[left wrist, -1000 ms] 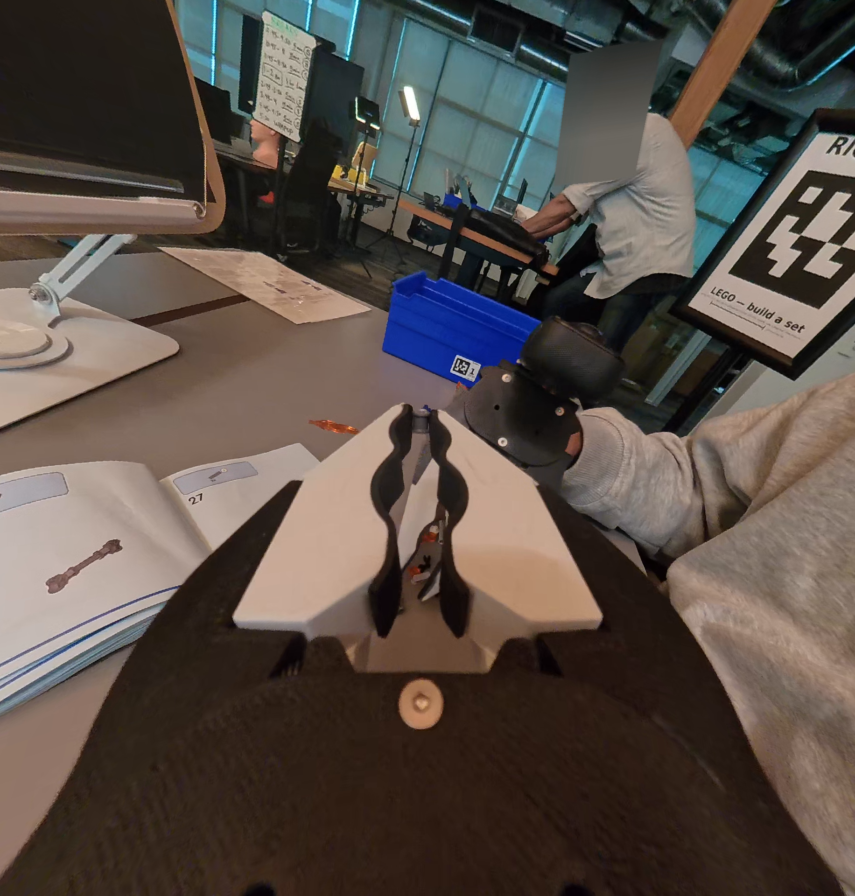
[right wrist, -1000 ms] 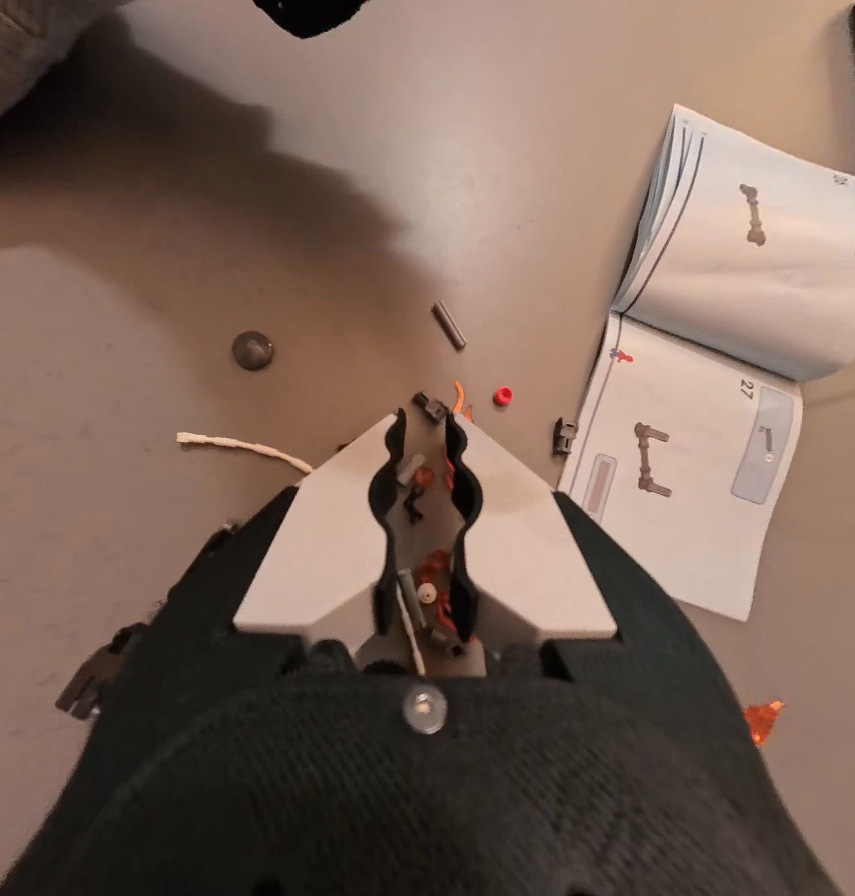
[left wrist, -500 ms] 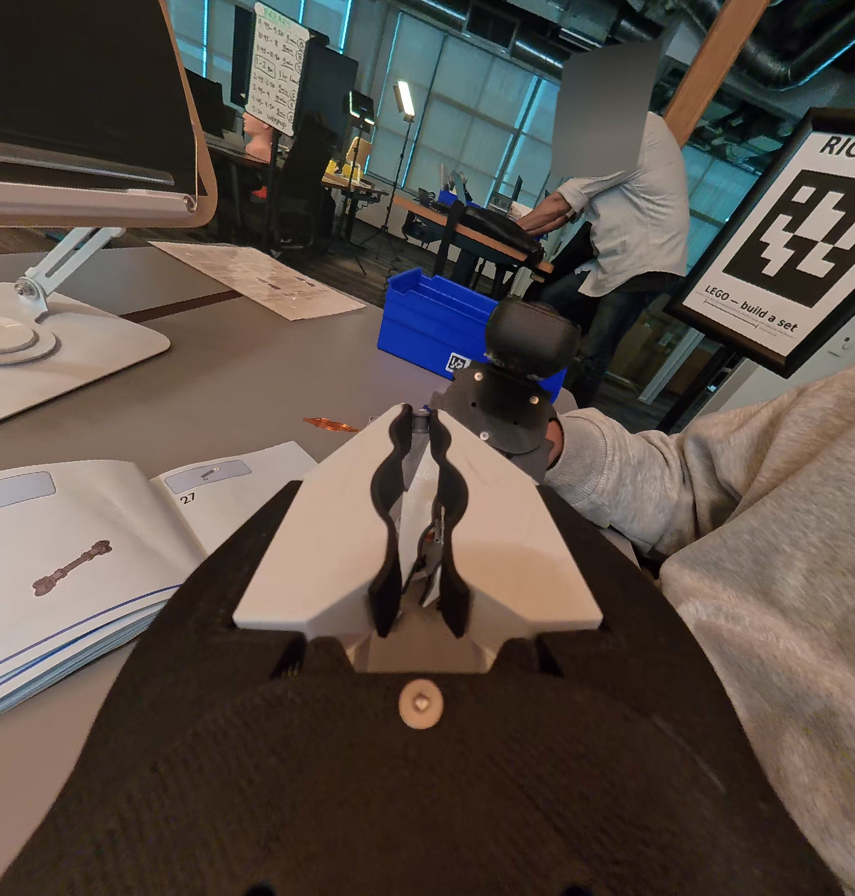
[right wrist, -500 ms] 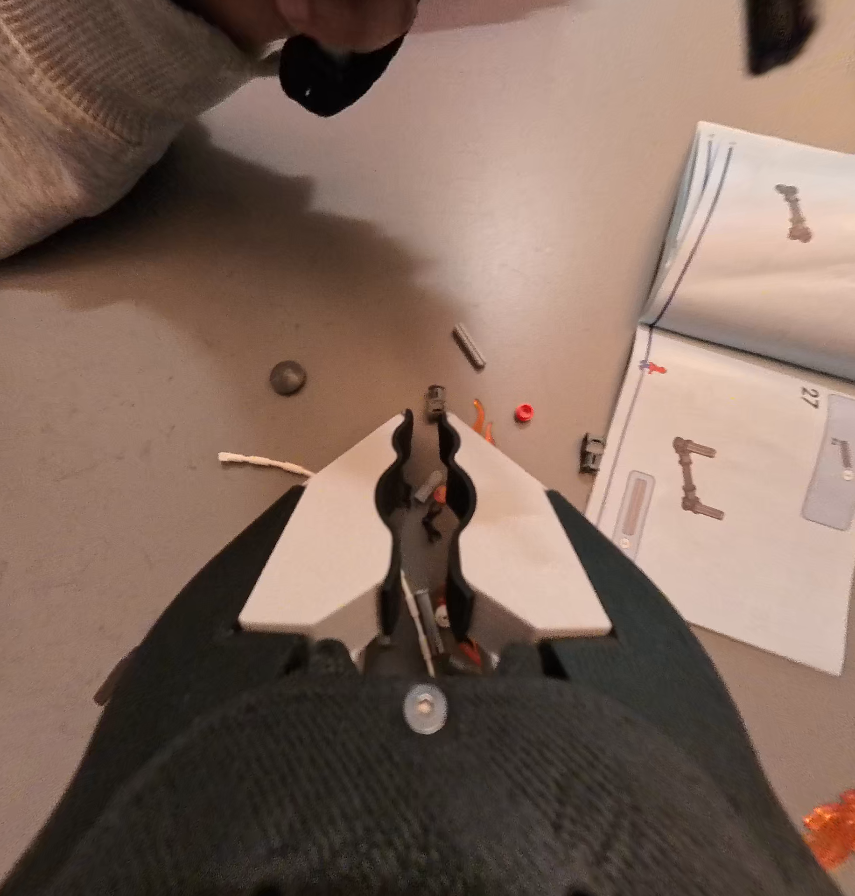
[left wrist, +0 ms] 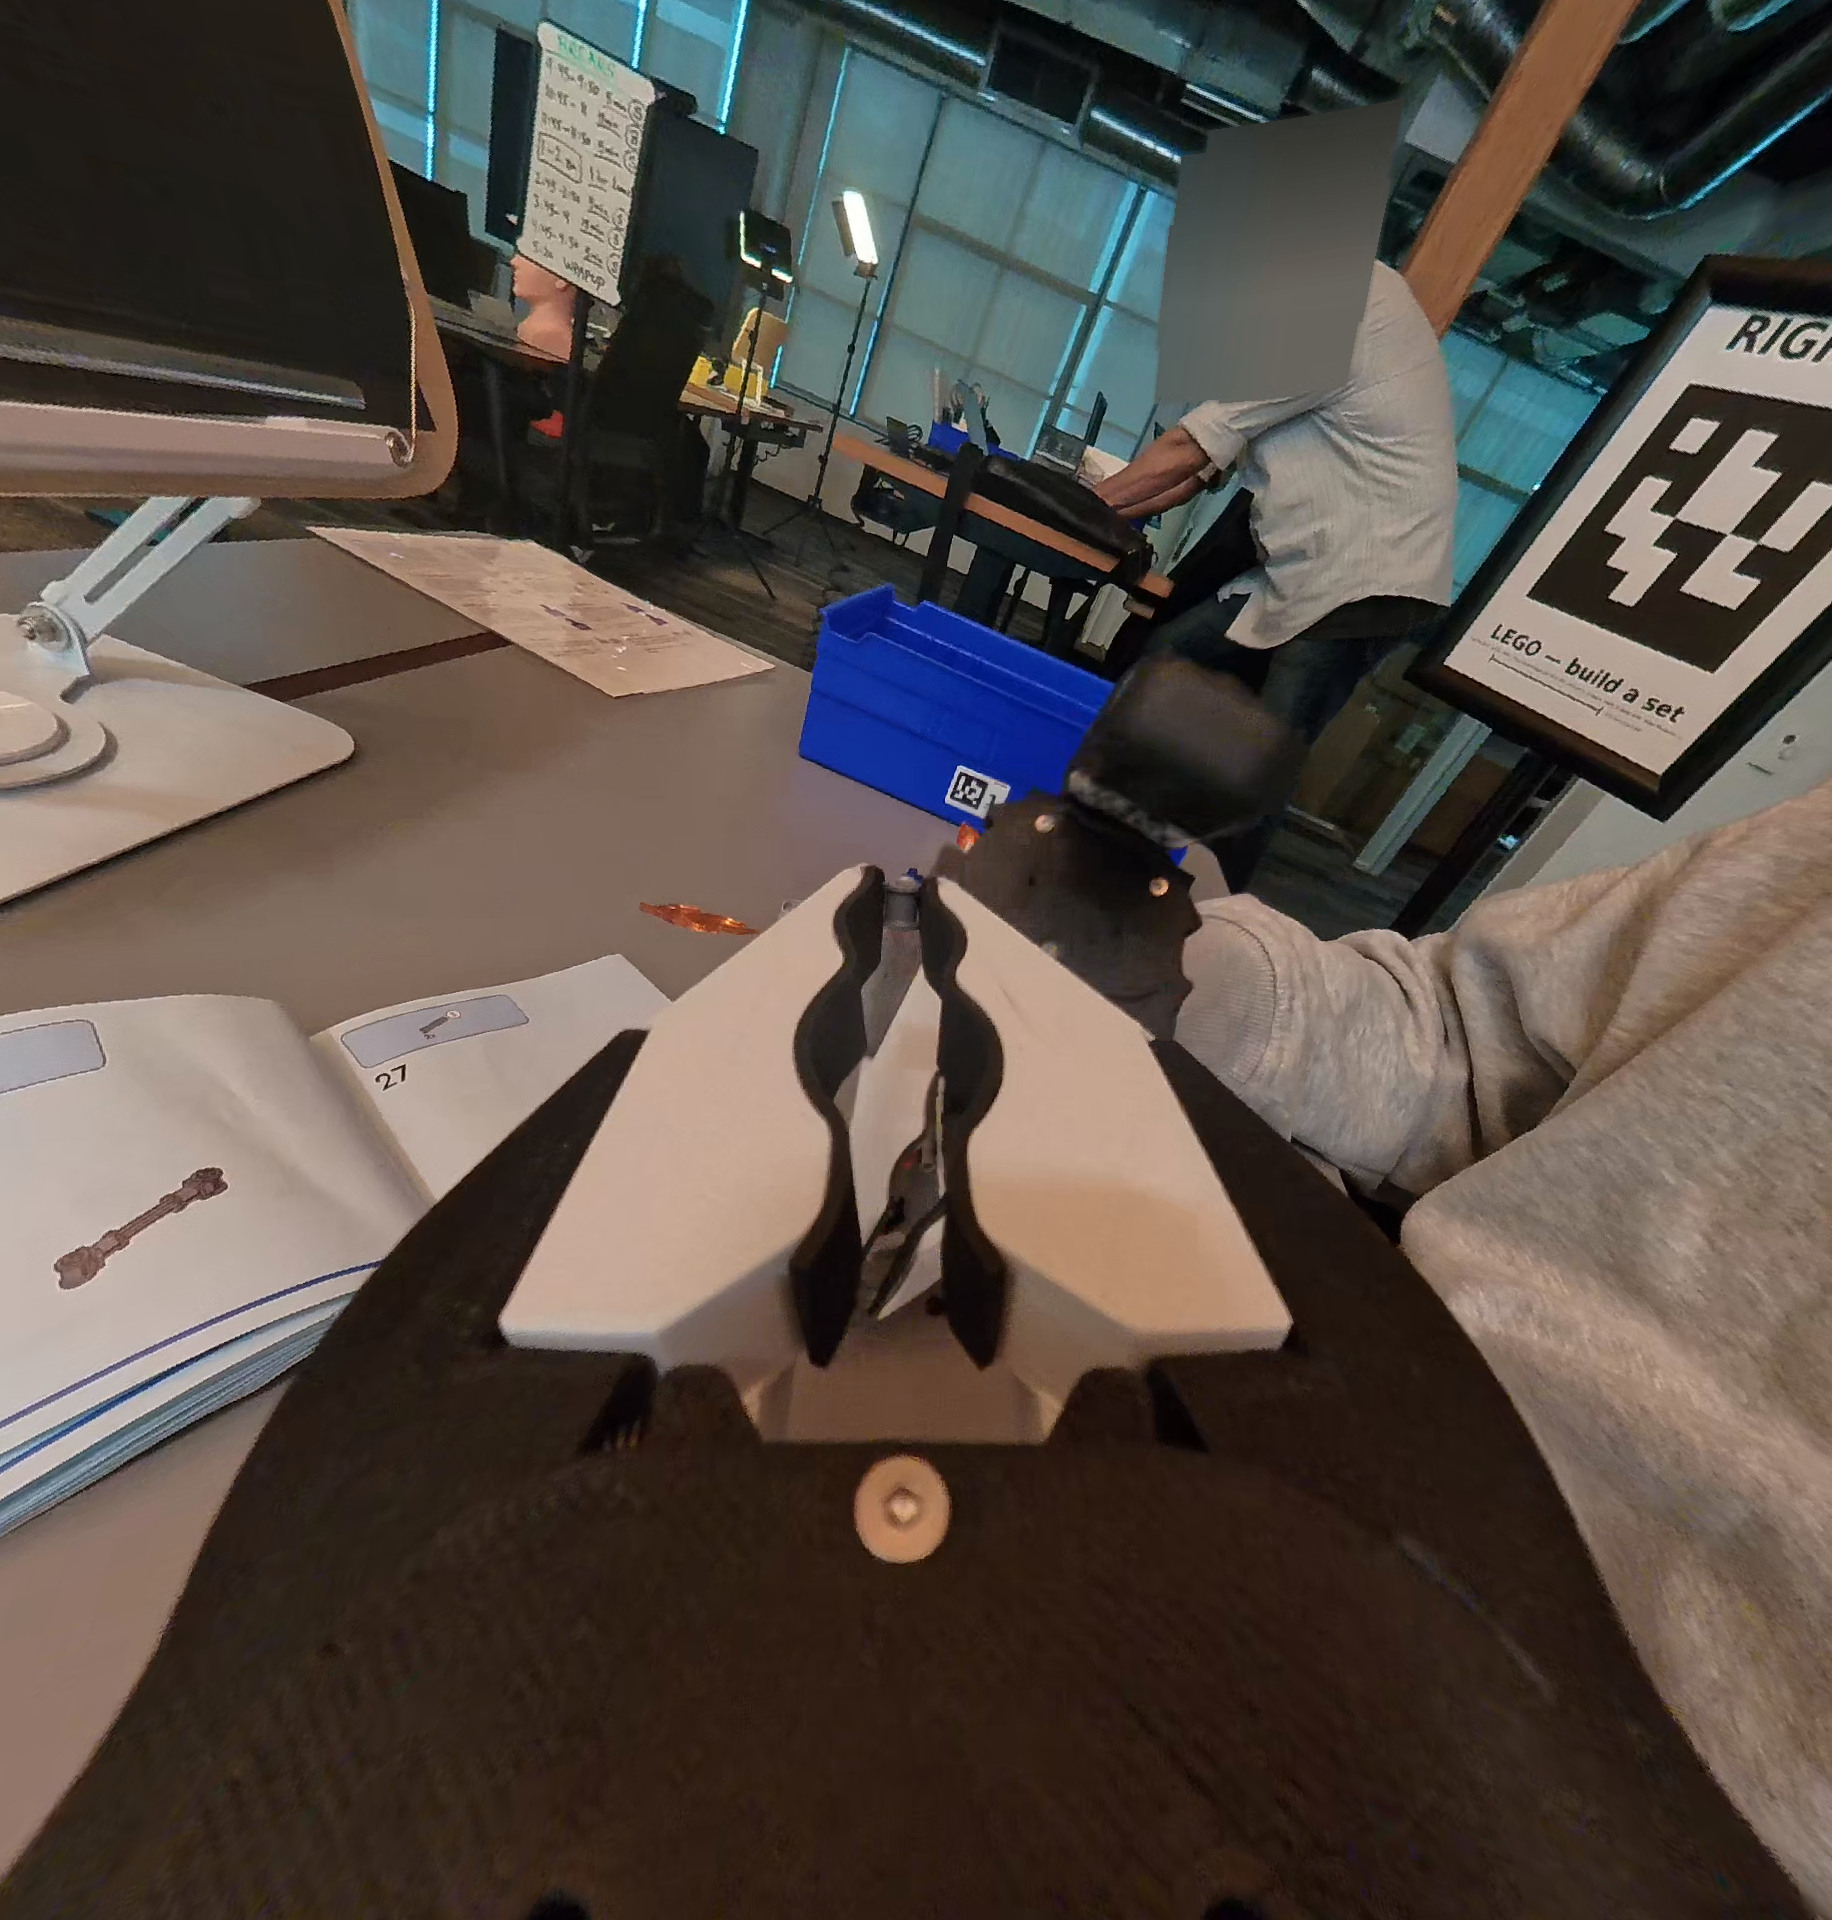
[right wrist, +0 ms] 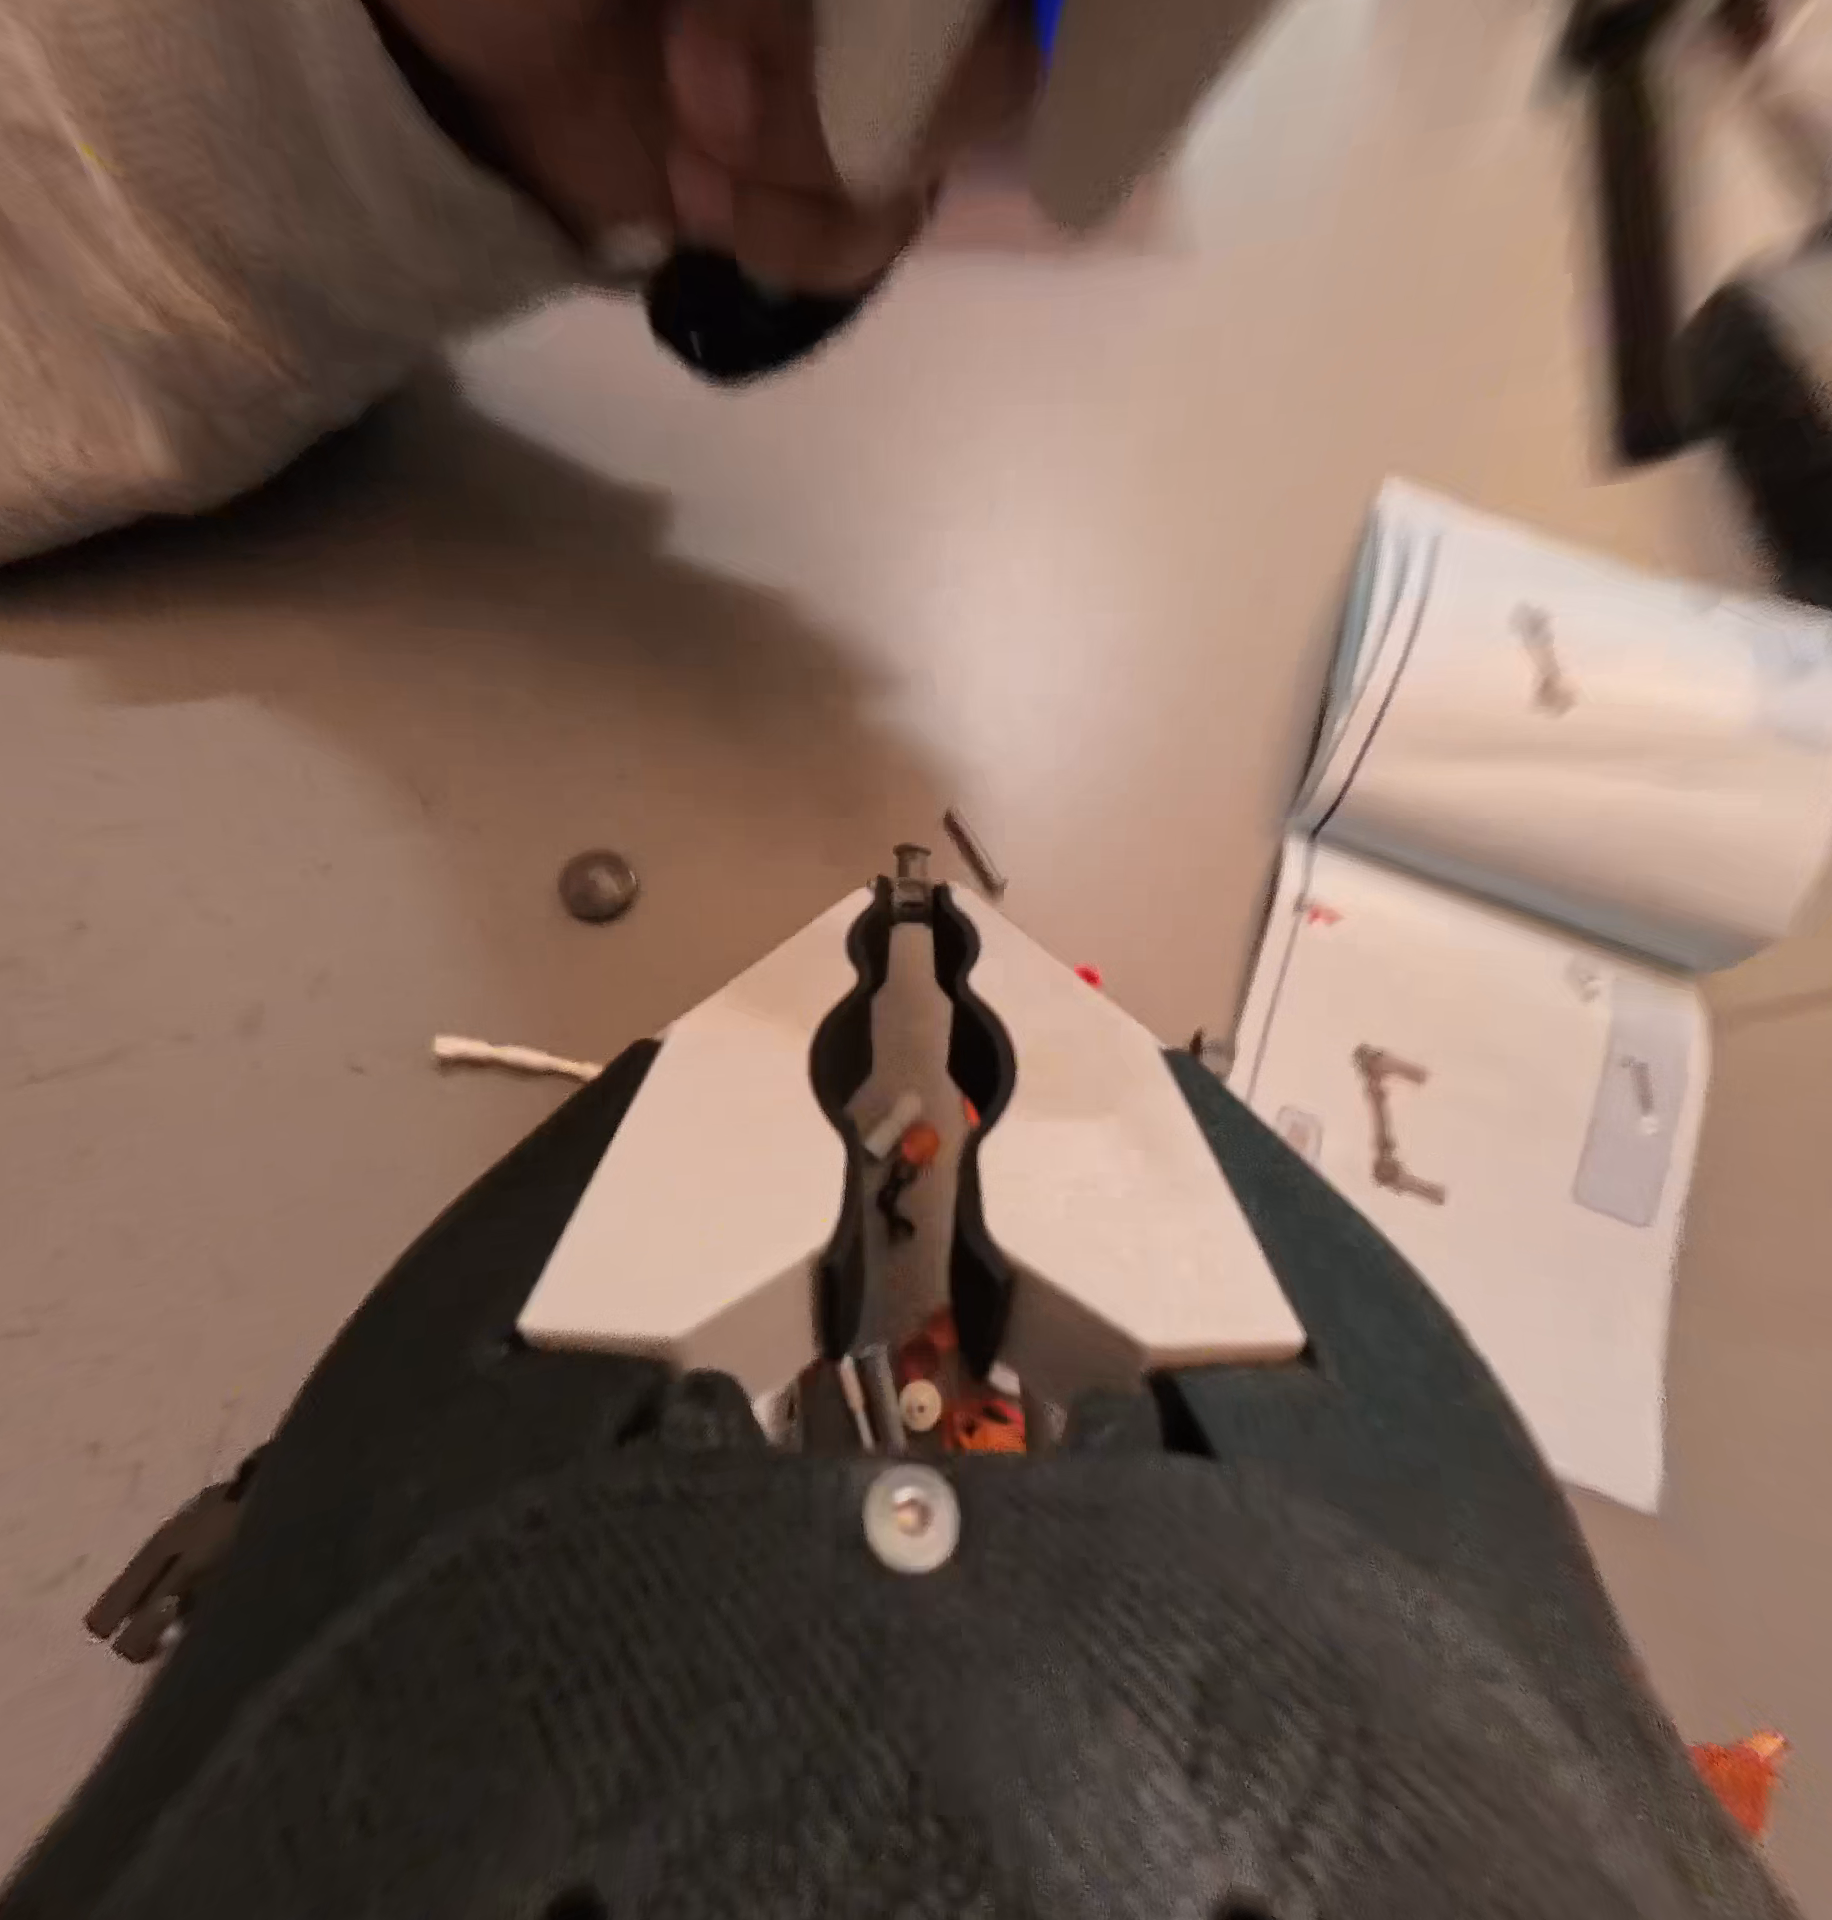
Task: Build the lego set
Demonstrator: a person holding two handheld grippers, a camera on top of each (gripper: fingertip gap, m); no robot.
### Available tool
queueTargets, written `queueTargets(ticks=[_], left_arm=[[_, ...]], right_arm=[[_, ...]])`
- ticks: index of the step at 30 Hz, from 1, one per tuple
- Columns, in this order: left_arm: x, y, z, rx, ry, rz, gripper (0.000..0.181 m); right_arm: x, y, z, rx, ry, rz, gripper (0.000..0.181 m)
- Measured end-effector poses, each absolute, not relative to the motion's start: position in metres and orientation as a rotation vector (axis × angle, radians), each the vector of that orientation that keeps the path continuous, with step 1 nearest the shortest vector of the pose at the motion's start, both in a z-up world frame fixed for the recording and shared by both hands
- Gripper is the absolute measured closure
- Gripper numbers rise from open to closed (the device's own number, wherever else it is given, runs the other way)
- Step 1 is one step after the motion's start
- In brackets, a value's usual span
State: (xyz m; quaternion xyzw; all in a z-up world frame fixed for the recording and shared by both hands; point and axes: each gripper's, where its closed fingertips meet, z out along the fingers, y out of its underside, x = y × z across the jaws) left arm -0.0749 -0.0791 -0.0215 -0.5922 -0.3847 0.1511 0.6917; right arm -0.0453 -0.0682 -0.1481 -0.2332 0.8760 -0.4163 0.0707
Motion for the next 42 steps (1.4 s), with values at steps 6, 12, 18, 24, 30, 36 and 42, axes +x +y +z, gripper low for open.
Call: queueTargets(ticks=[6,12,18,24,30,36,42], left_arm=[[-0.071,-0.081,-0.011,-1.252,-0.821,0.297,0.177],[-0.066,-0.081,-0.003,-1.190,-0.787,0.233,0.177],[-0.070,-0.079,-0.008,-1.175,-0.809,0.182,0.177],[-0.076,-0.070,-0.016,-1.229,-0.825,0.247,0.177],[-0.074,-0.053,-0.020,-1.355,-0.726,0.426,0.177],[-0.073,-0.054,-0.016,-1.366,-0.695,0.506,0.177],[-0.081,-0.070,-0.015,-1.271,-0.817,0.468,0.176]], right_arm=[[-0.042,-0.055,-0.061,-0.780,2.288,-1.834,0.176],[-0.054,-0.044,-0.041,-0.750,2.263,-1.960,0.176],[-0.081,-0.042,-0.034,-0.642,2.398,-2.065,0.176],[-0.106,-0.039,-0.030,-0.735,2.695,-2.245,0.175],[-0.104,-0.037,-0.022,-0.959,2.808,-2.380,0.176],[-0.101,-0.037,-0.022,-1.178,2.850,-2.451,0.176],[-0.102,-0.036,-0.020,-1.323,2.888,-2.541,0.176]])
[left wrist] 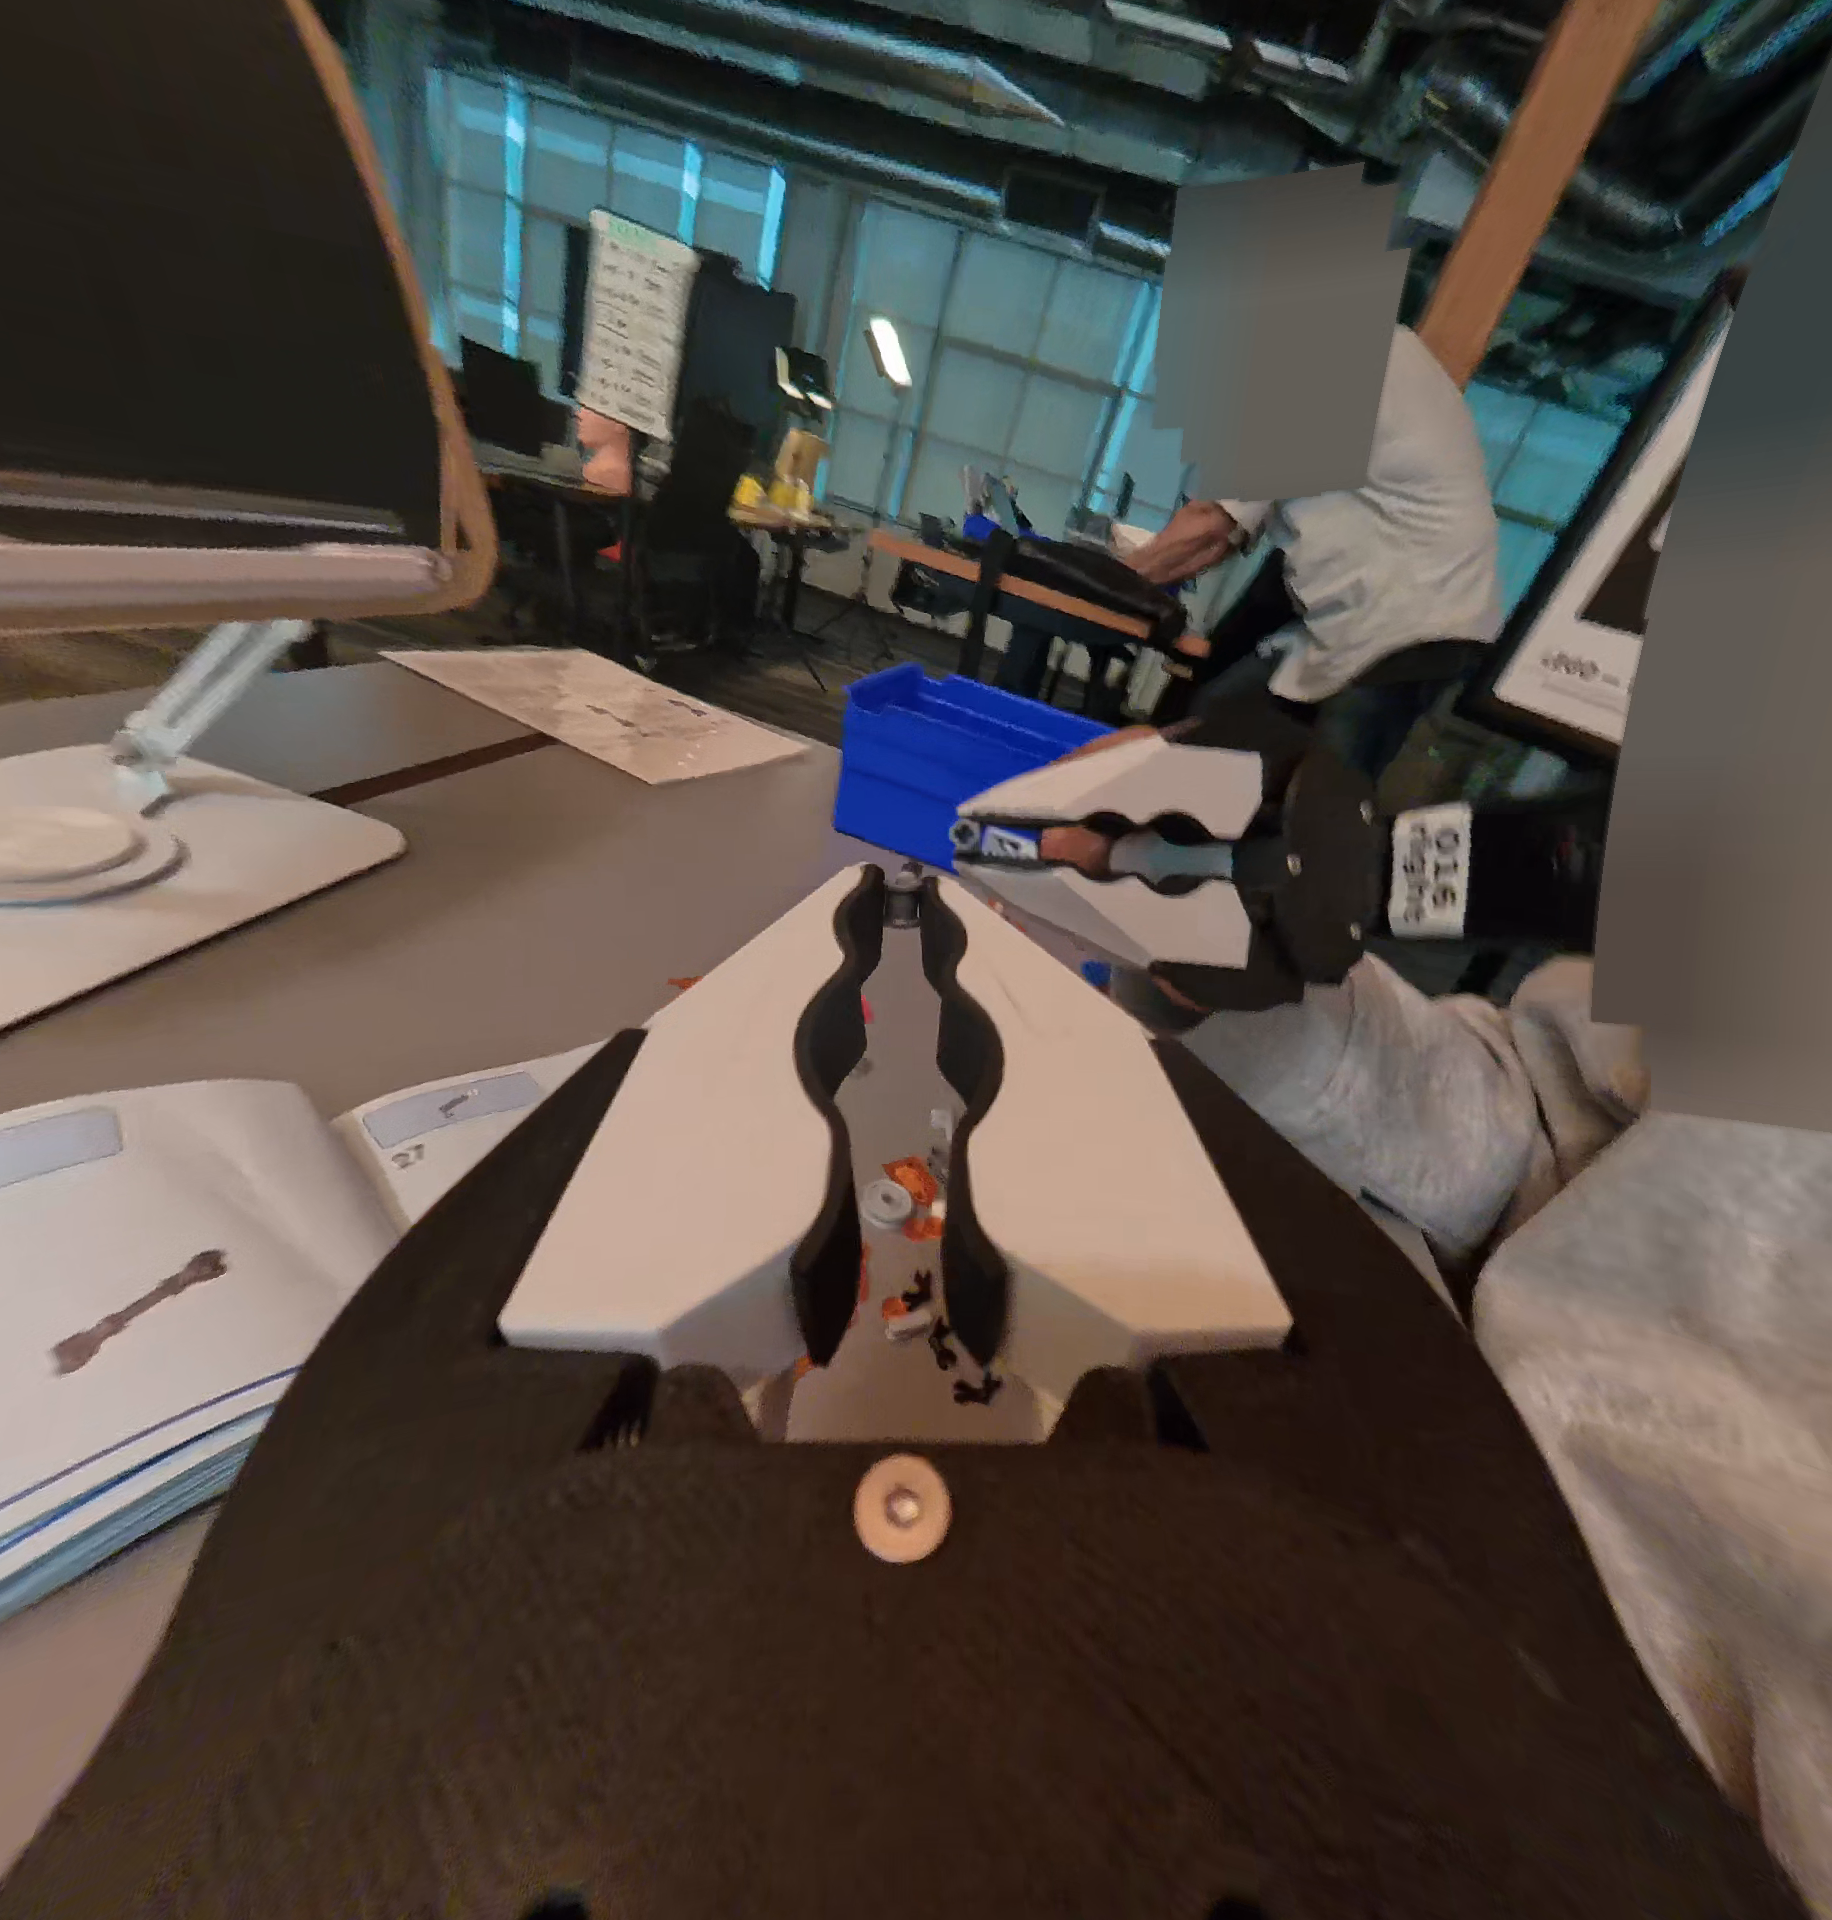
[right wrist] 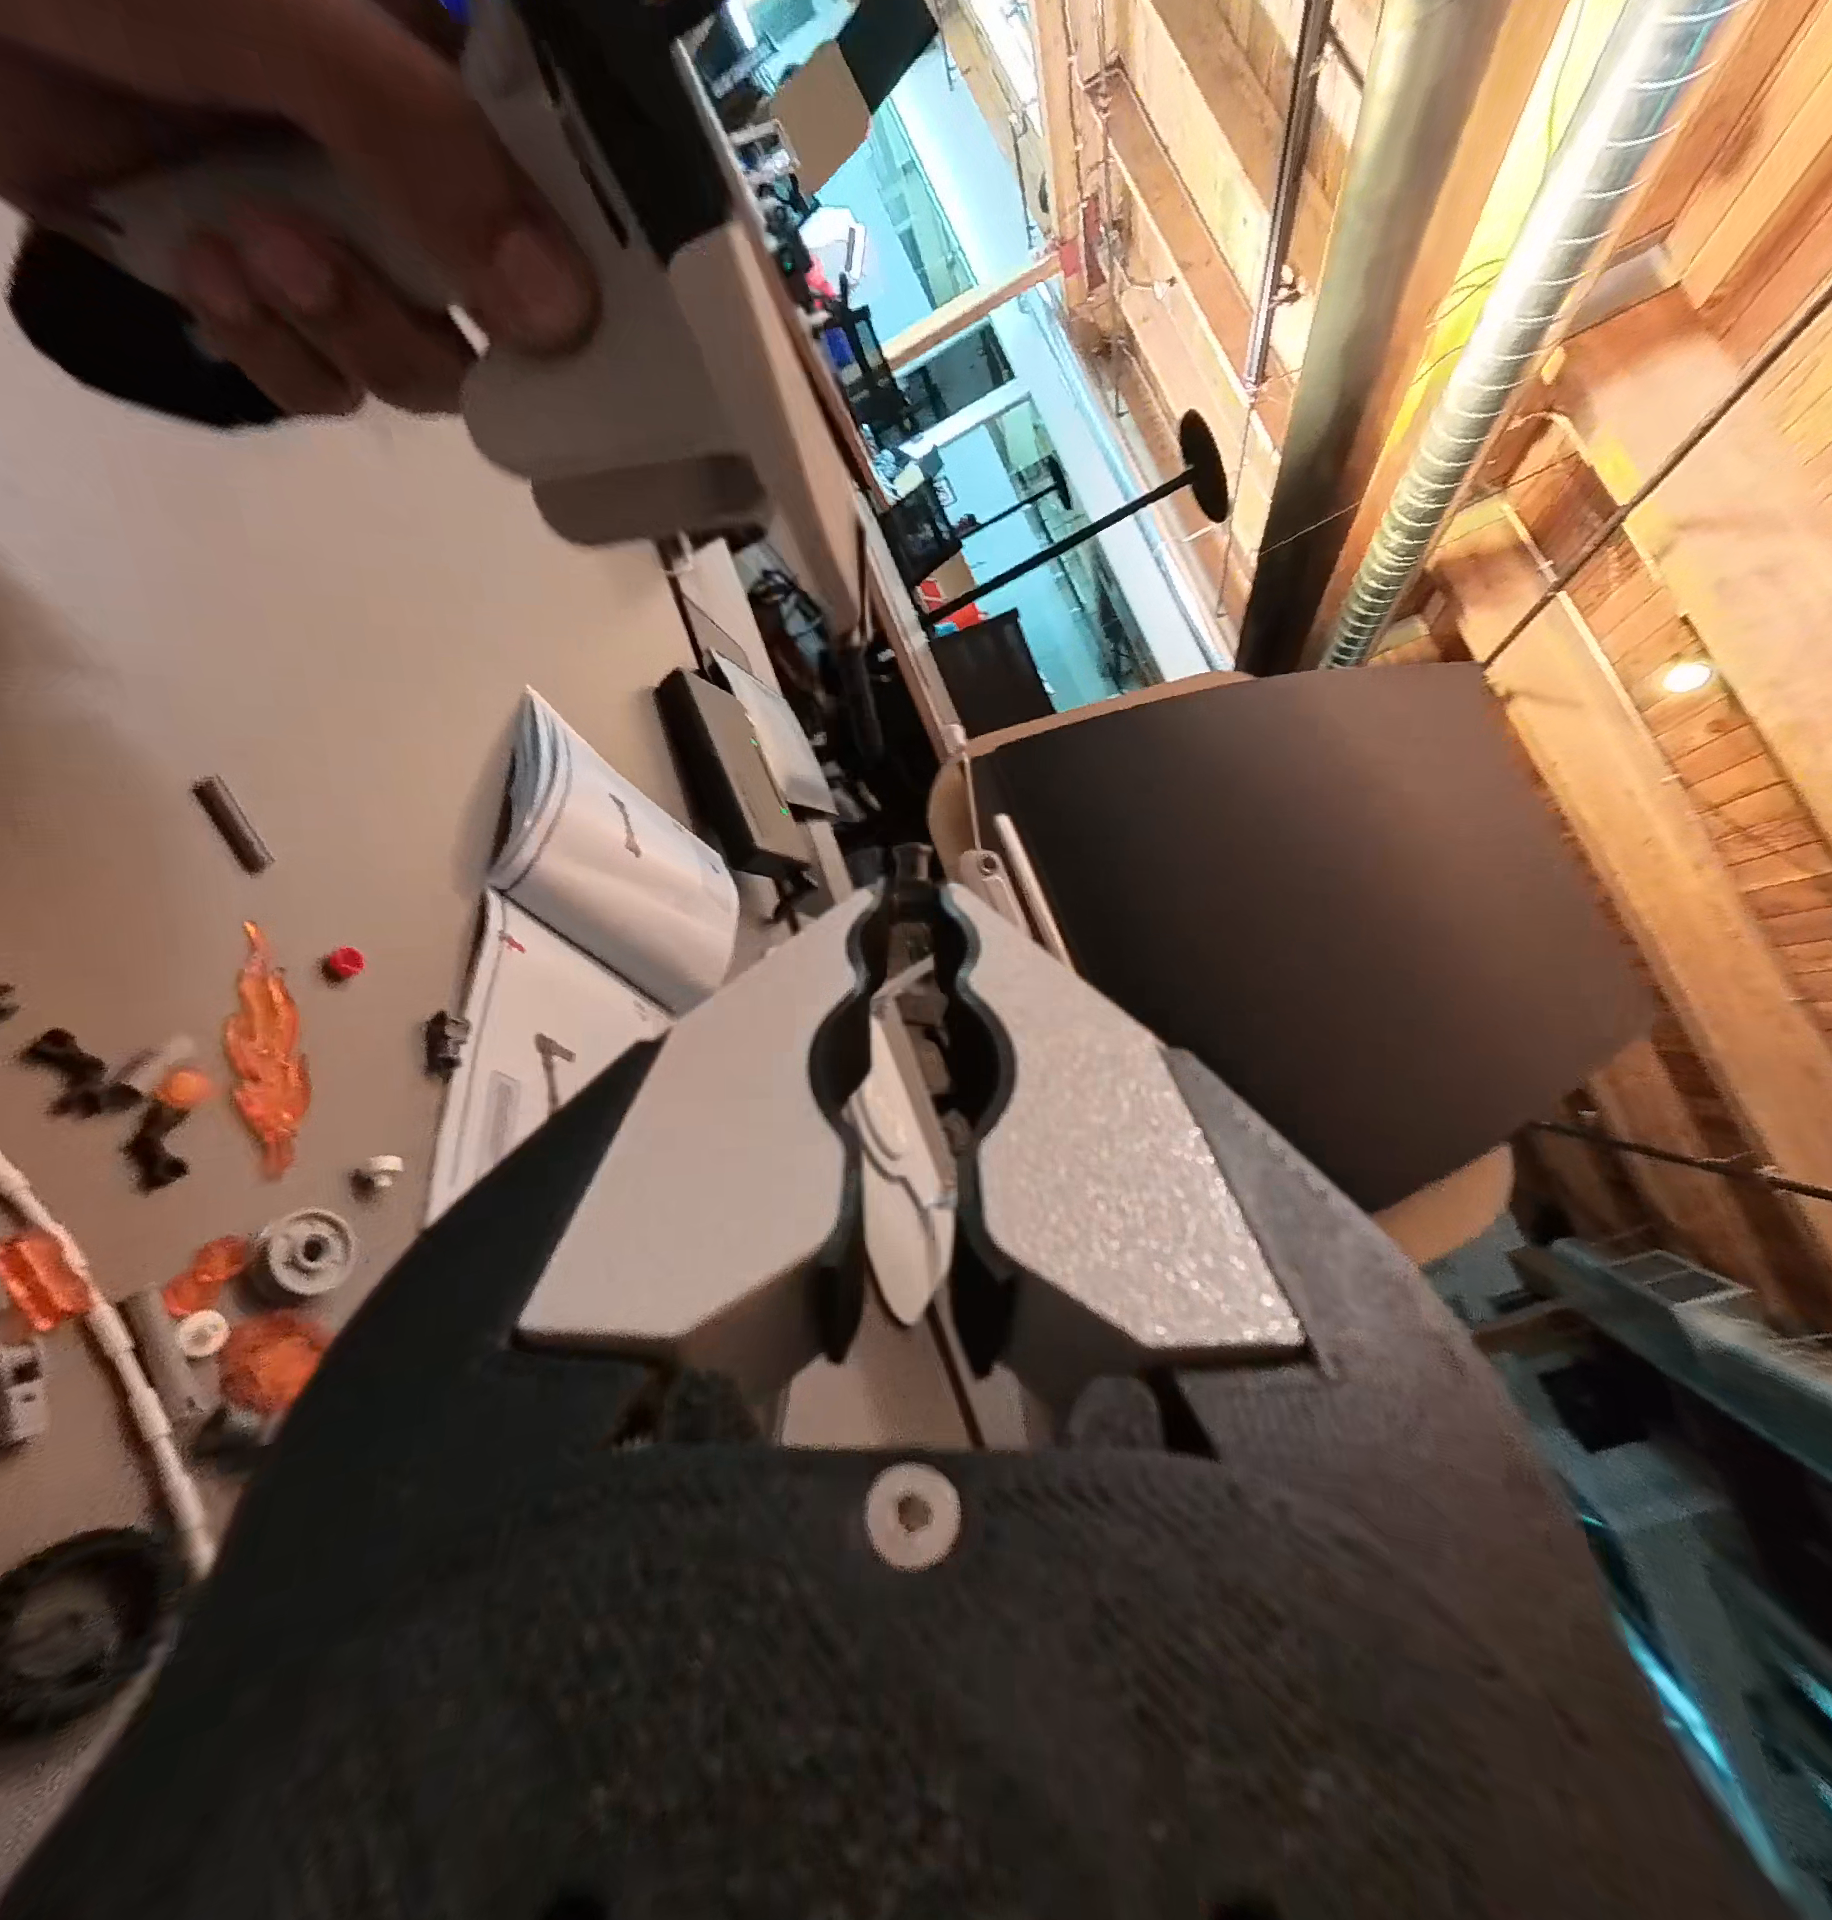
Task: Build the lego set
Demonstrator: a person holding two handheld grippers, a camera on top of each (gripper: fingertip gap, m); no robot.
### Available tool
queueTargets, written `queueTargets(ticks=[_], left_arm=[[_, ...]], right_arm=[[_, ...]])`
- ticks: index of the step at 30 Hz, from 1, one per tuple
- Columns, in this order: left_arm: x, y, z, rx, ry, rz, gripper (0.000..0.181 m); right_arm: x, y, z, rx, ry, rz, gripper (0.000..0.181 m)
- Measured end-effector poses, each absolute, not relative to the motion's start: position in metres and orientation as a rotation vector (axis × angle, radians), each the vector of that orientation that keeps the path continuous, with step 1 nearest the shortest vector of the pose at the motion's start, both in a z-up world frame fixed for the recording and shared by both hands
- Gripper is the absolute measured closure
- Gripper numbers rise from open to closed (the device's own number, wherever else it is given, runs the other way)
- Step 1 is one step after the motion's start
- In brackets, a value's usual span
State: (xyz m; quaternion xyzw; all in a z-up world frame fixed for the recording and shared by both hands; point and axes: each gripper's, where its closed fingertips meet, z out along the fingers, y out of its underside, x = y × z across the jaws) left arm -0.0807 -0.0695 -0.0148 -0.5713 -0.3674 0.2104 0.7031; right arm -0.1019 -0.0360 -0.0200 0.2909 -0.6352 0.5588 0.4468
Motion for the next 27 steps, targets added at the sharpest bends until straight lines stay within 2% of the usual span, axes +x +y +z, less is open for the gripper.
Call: queueTargets(ticks=[4,16,27], left_arm=[[-0.071,-0.114,0.009,-1.074,-0.894,0.583,0.177],[-0.058,-0.161,-0.017,-0.931,-1.097,0.561,0.177],[-0.077,-0.123,-0.079,-1.041,-1.306,0.097,0.176]], right_arm=[[-0.111,-0.034,-0.018,0.678,-1.530,1.379,0.176],[-0.126,-0.038,-0.031,0.620,-1.576,1.362,0.176],[-0.113,-0.053,-0.068,0.687,-1.838,1.408,0.176]])
